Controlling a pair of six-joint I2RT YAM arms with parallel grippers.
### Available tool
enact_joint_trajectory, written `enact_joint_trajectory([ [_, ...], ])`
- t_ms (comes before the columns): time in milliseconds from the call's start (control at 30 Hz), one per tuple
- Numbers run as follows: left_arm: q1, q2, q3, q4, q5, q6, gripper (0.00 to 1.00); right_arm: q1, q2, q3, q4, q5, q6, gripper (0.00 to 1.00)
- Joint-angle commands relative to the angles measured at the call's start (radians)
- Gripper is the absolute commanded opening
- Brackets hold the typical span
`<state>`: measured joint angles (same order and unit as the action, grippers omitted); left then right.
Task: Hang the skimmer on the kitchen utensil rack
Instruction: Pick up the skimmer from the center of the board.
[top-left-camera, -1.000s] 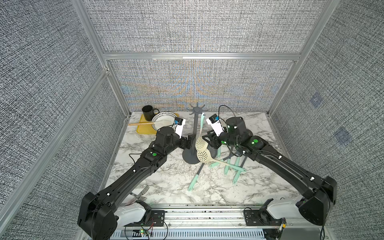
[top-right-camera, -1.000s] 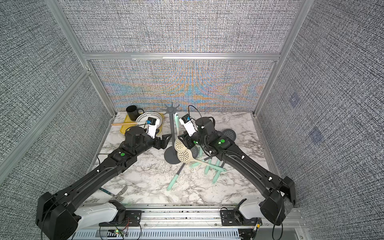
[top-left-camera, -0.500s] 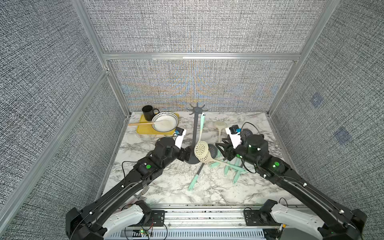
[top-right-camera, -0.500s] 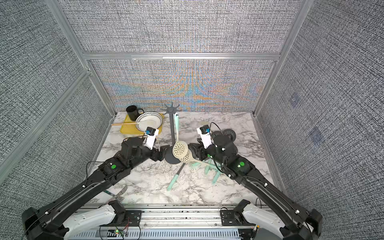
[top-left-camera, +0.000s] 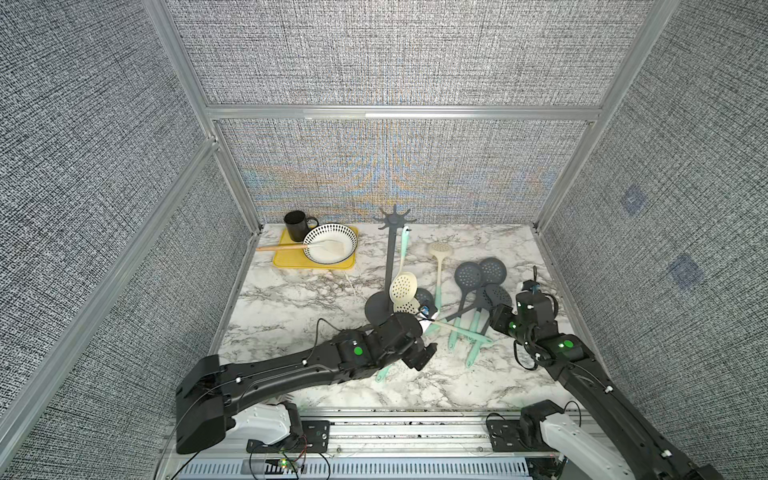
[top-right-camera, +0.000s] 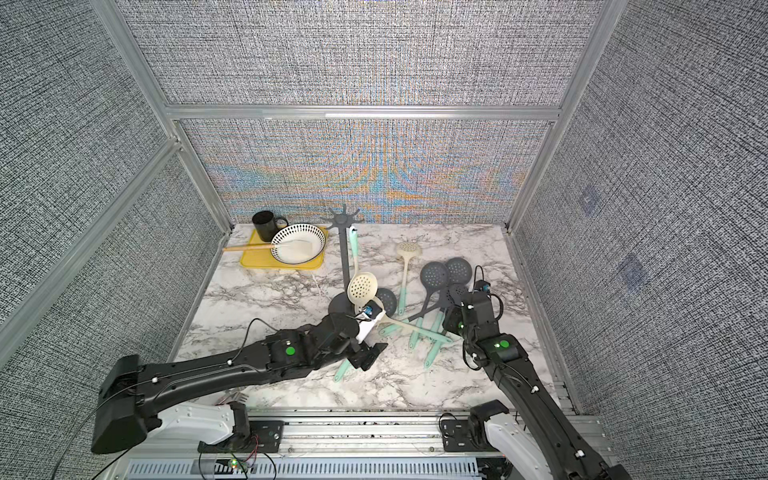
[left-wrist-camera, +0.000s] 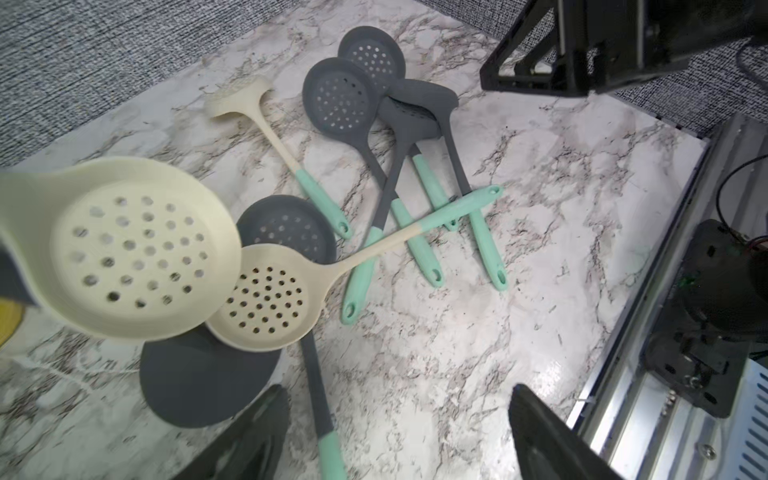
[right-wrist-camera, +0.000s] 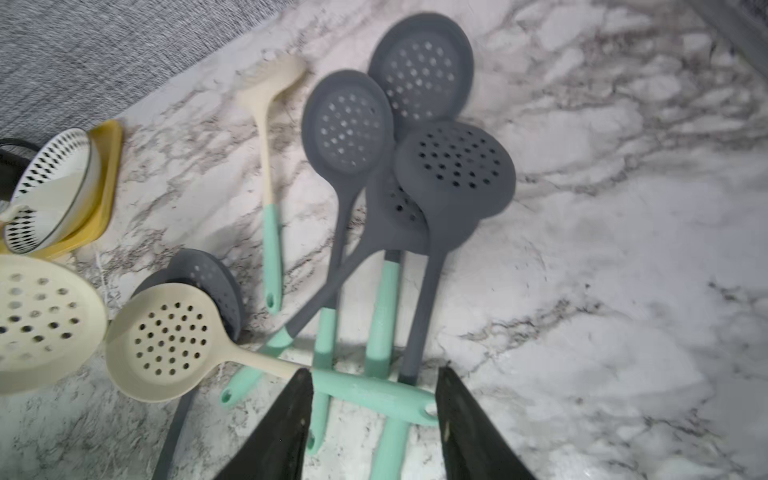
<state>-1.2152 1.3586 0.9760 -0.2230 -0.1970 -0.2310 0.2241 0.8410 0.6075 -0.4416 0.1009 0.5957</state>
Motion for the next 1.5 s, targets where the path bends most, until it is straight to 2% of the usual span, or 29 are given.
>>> enact_joint_trajectory([
  [0, -0.006, 0.093, 0.057, 0.111, 0.08, -0.009, 0.85, -0.088, 0.022, -0.033, 0.005, -0.116, 0.027, 0.52],
  [133, -0.007, 0.232, 0.16, 0.136, 0.127, -0.01, 0.84, -0.175, 0.104, -0.049, 0.06, -0.179, 0.002, 0.52],
  [300, -0.007, 0.336, 0.246, 0.136, 0.126, -0.03, 0.83, -0.223, 0.243, -0.028, 0.121, -0.251, -0.046, 0.5],
  [700, -0.005, 0.428, 0.287, 0.18, 0.174, -0.065, 0.84, -0.243, 0.489, -0.011, 0.278, -0.362, -0.075, 0.43],
  [967, 0.011, 0.494, 0.322, 0.223, 0.215, -0.102, 0.84, -0.243, 0.565, -0.015, 0.321, -0.361, -0.084, 0.33],
  [1200, 0.022, 0.489, 0.304, 0.223, 0.214, -0.105, 0.84, -0.243, 0.589, -0.011, 0.338, -0.348, -0.087, 0.17],
  [1367, 0.035, 0.461, 0.278, 0.223, 0.202, -0.11, 0.84, -0.243, 0.567, -0.011, 0.316, -0.275, -0.081, 0.08],
  [1467, 0.046, 0.435, 0.268, 0.223, 0.199, -0.11, 0.84, -0.244, 0.521, -0.009, 0.282, -0.183, -0.075, 0.05],
])
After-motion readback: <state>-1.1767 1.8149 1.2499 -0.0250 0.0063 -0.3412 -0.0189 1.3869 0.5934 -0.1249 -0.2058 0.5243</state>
